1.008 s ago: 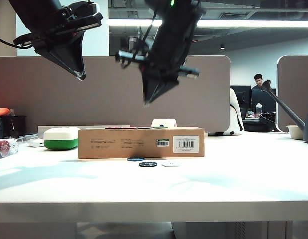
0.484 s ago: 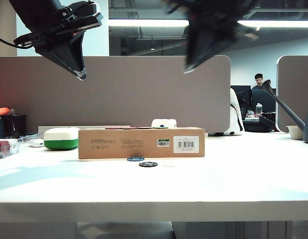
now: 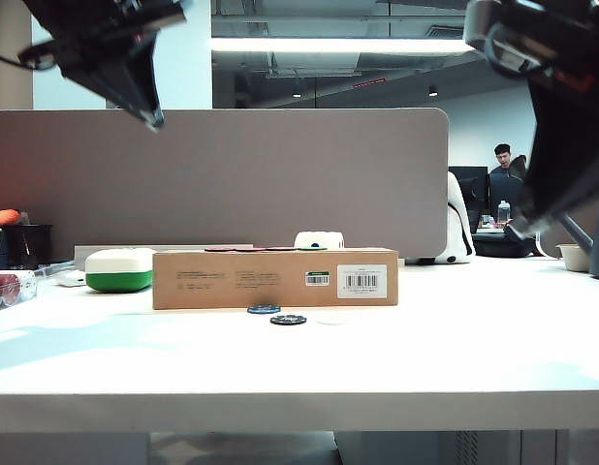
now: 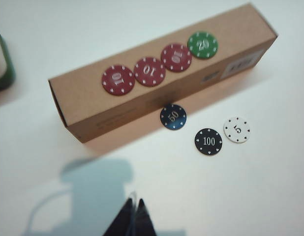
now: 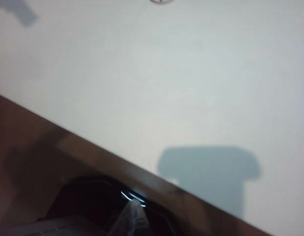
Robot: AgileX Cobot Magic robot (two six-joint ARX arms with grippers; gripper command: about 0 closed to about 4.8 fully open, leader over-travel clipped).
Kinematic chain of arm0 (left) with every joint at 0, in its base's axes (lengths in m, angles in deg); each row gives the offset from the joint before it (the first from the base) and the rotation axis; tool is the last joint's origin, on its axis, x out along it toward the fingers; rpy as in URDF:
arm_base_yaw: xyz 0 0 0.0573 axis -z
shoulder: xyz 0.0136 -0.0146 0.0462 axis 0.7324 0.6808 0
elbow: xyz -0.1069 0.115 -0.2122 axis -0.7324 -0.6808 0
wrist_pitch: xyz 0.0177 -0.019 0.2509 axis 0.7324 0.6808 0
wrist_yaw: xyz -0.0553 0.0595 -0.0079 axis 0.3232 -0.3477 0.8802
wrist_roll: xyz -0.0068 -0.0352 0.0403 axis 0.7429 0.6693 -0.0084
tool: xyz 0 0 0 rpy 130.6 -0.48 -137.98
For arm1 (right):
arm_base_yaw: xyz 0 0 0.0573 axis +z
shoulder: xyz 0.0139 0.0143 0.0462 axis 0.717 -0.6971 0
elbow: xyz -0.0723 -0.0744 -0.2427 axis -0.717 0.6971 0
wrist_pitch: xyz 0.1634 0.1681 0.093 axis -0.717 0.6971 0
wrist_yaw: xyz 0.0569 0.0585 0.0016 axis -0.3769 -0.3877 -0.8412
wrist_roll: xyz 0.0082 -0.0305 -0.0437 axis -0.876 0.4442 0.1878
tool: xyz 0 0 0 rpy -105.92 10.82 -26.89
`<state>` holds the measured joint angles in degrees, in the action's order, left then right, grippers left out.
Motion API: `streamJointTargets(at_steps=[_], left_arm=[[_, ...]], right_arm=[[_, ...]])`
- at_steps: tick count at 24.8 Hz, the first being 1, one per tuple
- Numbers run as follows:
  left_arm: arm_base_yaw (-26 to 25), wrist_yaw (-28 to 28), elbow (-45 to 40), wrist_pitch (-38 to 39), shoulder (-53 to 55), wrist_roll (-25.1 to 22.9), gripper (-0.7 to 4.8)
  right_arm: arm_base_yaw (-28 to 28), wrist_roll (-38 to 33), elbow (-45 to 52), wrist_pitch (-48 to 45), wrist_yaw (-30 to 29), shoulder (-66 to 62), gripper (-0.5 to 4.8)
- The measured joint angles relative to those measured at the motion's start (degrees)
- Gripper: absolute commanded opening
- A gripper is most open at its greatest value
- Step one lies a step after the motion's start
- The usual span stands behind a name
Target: Push the chip, whose value equals the sum of all the chip values on the rectangular box, forward next to the box.
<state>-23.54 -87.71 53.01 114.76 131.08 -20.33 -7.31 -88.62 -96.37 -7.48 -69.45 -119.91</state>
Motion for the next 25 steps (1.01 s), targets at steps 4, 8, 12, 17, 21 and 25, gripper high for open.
streamJointTargets(at_steps=[4, 8, 12, 17, 21, 25], left_arm=[[0.0, 0.0, 0.0, 0.2, -7.5, 0.0, -0.05], [-0.3, 0.0, 0.0, 0.0, -19.9, 0.0, -0.05], [-2.9, 0.0, 0.0, -0.2, -33.9, 0.0, -0.05], [-8.8, -0.2, 0.1, 0.0, -45.2, -0.2, -0.05], [-14.0, -0.3, 0.1, 3.1, -52.3, -2.7, -0.05], [-17.4, 0.0, -10.8, 11.0, -58.7, -3.9, -0.05]], right_arm=[[0.0, -0.1, 0.5, 0.7, 0.0, -0.1, -0.02], [0.0, -0.1, 0.5, 0.6, 0.0, -0.1, -0.02], [0.0, -0.1, 0.5, 0.5, 0.0, -0.1, -0.02], [0.0, -0.1, 0.5, 0.5, 0.0, -0.1, -0.02], [0.0, -0.1, 0.5, 0.5, 0.0, -0.1, -0.02], [0.0, -0.1, 0.5, 0.5, 0.0, -0.1, -0.02]])
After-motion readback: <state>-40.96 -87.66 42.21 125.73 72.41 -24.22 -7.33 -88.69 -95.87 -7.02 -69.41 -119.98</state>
